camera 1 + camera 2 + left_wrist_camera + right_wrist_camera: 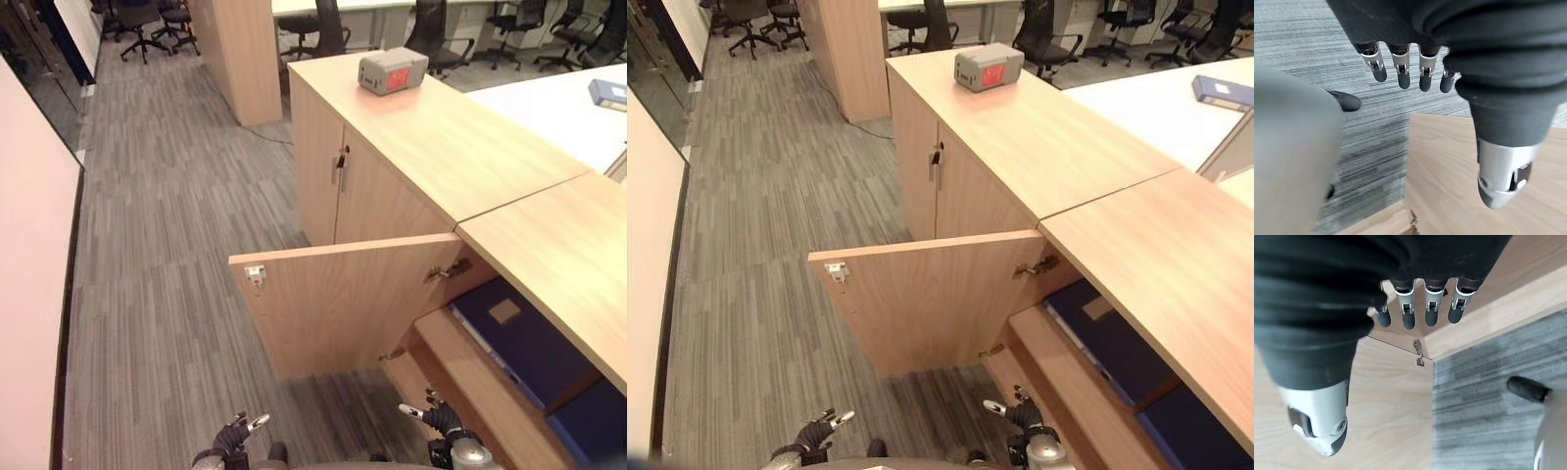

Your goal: Put the empty folder in the office cabinet

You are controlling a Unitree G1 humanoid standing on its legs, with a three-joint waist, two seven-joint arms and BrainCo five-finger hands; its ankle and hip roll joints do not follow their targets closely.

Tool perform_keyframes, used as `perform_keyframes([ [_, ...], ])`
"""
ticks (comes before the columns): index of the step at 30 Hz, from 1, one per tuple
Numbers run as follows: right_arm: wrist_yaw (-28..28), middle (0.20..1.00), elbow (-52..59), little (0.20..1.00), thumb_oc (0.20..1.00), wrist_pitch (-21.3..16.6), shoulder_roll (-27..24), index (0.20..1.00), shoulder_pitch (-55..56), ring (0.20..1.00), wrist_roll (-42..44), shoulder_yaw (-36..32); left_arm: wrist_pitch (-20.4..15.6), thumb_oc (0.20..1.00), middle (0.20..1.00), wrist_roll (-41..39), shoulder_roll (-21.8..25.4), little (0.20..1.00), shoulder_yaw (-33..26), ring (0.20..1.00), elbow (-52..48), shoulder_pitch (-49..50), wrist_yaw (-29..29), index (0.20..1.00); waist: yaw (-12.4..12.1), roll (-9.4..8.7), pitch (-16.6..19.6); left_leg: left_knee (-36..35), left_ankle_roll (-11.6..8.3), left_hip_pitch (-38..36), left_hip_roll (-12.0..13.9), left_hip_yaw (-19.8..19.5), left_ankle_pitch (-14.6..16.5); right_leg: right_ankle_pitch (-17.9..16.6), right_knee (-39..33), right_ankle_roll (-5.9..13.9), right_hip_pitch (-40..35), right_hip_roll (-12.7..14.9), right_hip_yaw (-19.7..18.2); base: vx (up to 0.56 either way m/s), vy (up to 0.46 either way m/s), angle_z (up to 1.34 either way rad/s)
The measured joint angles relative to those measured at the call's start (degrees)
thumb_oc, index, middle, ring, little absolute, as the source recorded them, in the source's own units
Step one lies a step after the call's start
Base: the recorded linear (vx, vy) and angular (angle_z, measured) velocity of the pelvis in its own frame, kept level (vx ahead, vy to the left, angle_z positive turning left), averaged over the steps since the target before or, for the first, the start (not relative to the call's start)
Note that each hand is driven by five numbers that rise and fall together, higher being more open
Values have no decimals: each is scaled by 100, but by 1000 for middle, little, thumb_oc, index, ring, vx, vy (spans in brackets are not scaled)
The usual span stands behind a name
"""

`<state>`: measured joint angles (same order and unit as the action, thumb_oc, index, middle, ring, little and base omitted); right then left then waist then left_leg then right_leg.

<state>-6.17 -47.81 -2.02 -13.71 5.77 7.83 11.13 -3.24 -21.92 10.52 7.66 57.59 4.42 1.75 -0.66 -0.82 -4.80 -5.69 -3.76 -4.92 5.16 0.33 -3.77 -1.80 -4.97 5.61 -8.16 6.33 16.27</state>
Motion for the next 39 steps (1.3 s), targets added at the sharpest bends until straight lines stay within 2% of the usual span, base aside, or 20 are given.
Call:
perform_keyframes([
  [6, 38, 1000, -11, 1000, 1000, -1, -27, 1000, 111, 1000, -6, -13, -89, 1000, 1000, -5, 72, 1000, -58, 1000, -333, 154, 50, 1000, -25, 111, 126, -6, -6, 12, 1, 19, 0, 0, 0, -7, -2, 9, -28, 14, -12, -2],
  [7, 183, 1000, 15, 1000, 1000, -15, -198, 1000, 134, 1000, -7, -42, -118, 1000, 1000, 11, 449, 1000, -154, 1000, -300, 225, 433, 1000, -13, 129, 196, -4, -50, -7, 23, 45, 91, 33, 0, 14, 5, -14, -51, 4, -1, -14],
  [9, 112, 1000, 52, 1000, 1000, -18, -383, 1000, 250, 1000, -7, -176, -8, 1000, 1000, -20, 751, 1000, -244, 1000, -953, 360, 132, 1000, -10, 160, 204, -4, -31, -7, 16, 70, 101, 31, 2, 19, 17, 2, -74, 5, -2, -5],
  [10, 100, 1000, 40, 1000, 1000, -15, -402, 1000, 285, 1000, -8, -213, -93, 1000, 1000, -22, 805, 1000, -270, 1000, -1251, 393, 108, 1000, -53, 185, 206, -5, -37, 15, 12, 71, 95, 25, 4, 25, 39, 11, -74, 12, 20, -4],
  [11, 109, 1000, 30, 1000, 1000, -17, -508, 1000, 327, 1000, -7, -264, -326, 1000, 1000, -41, 847, 1000, -477, 1000, -1533, 436, 103, 1000, -131, 239, 223, -6, -45, 17, -2, 107, 80, -11, -2, 63, 53, 24, -121, 24, 29, -7],
  [13, 187, 1000, 34, 1000, 1000, -33, -514, 1000, 333, 1000, -9, -251, -323, 1000, 1000, -150, 984, 1000, -613, 1000, -1370, 273, 322, 1000, -97, 276, 261, -5, -42, 7, 3, 125, 83, -8, -10, 60, 59, 21, -126, 28, 29, -7],
  [14, 217, 1000, 58, 1000, 1000, -49, -505, 1000, 353, 1000, -15, -263, -262, 1000, 1000, -341, 1071, 1000, -1019, 1000, -1375, 241, 316, 1000, -25, 281, 262, -5, -36, 14, 12, 128, 88, -7, -29, 58, 65, 12, -130, 35, 18, -3],
  [15, 234, 1000, 57, 1000, 1000, -53, -507, 1000, 375, 1000, -15, -262, -293, 1000, 1000, -454, 1090, 1000, -1131, 1000, -1482, 239, 318, 1000, -30, 288, 258, -5, -36, 21, 11, 127, 87, -8, -29, 59, 70, 13, -129, 0, 0, 0],
  [18, 339, 1000, 67, 1000, 1000, -54, -501, 1000, 464, 1000, -20, -236, -372, 1000, 1000, -684, 1291, 1000, -1230, 1000, -1900, 158, 335, 1000, -10, 317, 275, -4, -21, -5, 2, 142, 50, -10, -34, 59, 55, 22, -136, 44, 13, -1],
  [23, 470, 1000, 56, 1000, 1000, -76, -503, 1000, 460, 1000, -28, -213, -440, 1000, 1000, -842, 1738, 1000, -1227, 1000, -2294, -270, 432, 1000, 32, 326, 285, -5, -28, -47, 9, 211, 55, -7, -35, 56, 37, 17, -170, 20, 10, -3],
  [27, 581, 1000, 39, 1000, 1000, -105, -499, 1000, 461, 1000, -48, -185, -518, 1000, 1000, -1109, 2047, 1000, -1157, 1000, -2976, -545, 677, 1000, 29, 301, 292, -5, -40, -55, 6, 249, 71, -14, -33, 65, 58, 22, -238, 20, 10, -7],
  [33, 711, 1000, 30, 1000, 1000, -99, -475, 1000, 456, 1000, -52, -106, -482, 1000, 1000, -1144, 2070, 1000, -446, 1000, -3385, -712, 1091, 1000, 82, 267, 298, -5, -26, -48, 8, 291, 61, -50, -24, 47, 98, 19, -295, 21, 12, -5],
  [39, 747, 1000, 5, 1000, 1000, -77, -400, 1000, 442, 1000, -53, -78, -362, 1000, 1000, -1148, 1899, 1000, -185, 1000, -3558, -688, 1308, 1000, 165, 210, 285, -5, -25, -55, 8, 315, 60, -50, -6, 49, 106, 19, -306, 5, 3, -1],
])
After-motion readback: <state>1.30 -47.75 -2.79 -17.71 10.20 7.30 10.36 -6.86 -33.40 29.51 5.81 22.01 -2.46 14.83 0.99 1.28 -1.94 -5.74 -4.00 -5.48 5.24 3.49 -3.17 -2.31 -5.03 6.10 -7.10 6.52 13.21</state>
